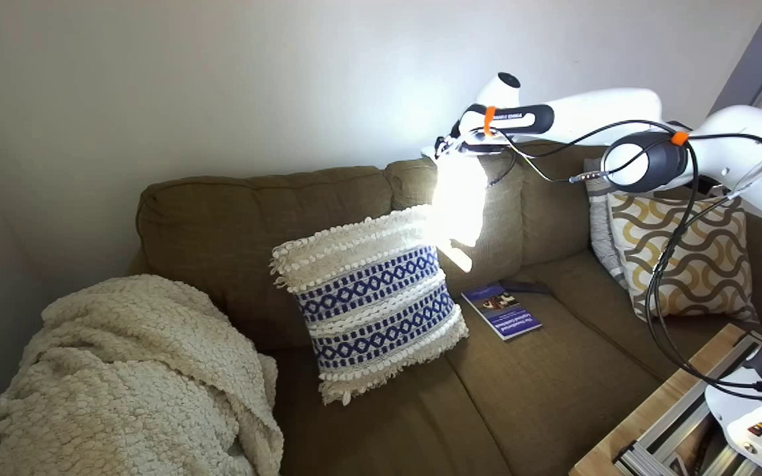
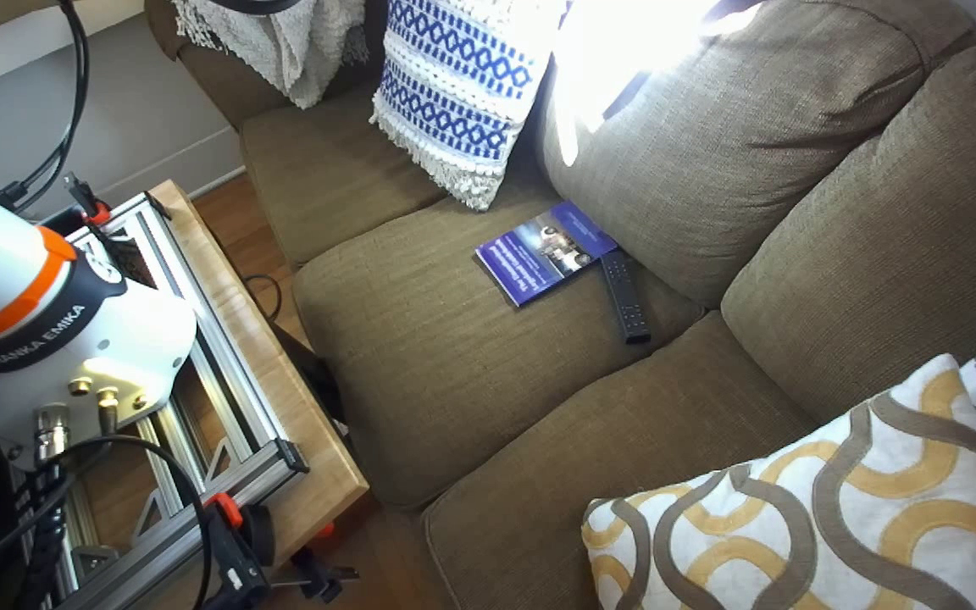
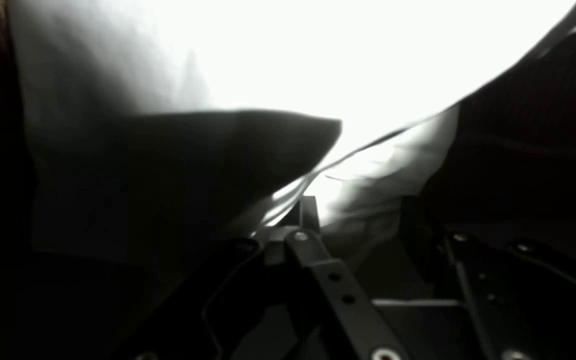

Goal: Put the white towel on the backrest of the chair

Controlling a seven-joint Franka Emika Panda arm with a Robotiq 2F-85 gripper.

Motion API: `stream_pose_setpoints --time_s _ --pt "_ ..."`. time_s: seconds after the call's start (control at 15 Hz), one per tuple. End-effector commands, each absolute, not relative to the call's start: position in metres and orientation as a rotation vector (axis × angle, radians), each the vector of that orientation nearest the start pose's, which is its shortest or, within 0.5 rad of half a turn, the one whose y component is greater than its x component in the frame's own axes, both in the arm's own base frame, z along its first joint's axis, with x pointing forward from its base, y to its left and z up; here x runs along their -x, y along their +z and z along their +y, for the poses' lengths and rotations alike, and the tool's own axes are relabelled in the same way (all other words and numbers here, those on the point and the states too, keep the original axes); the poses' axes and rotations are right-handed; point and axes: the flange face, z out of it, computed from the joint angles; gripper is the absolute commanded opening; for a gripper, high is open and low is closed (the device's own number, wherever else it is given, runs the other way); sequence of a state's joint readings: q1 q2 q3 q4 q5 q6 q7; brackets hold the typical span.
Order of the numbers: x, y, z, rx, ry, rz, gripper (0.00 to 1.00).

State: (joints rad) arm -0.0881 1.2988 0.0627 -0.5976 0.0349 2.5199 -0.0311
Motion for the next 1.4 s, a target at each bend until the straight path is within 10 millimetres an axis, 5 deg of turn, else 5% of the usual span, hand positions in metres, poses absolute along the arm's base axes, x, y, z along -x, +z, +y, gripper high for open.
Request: stream_pose_setpoints --time_s 0.0,0.13,0.2,0.4,0.8,1.33 --pt "-0.847 0.255 -0.058 2.97 -0.874 0.127 0.79" --pt "-0.846 0.251 -0.058 2.988 -0.834 0.118 0.94" --pt "-0.846 0.25 -0.058 2.992 -0.823 0.118 0.6" --pt "-0.845 0.249 -0.061 2.997 -0.8 0.118 0.48" --pt "-0.845 0.253 -0.064 2.991 -0.806 0.125 0.01" --pt "-0.852 0.29 -0.049 2.852 -0.943 0.16 0.02"
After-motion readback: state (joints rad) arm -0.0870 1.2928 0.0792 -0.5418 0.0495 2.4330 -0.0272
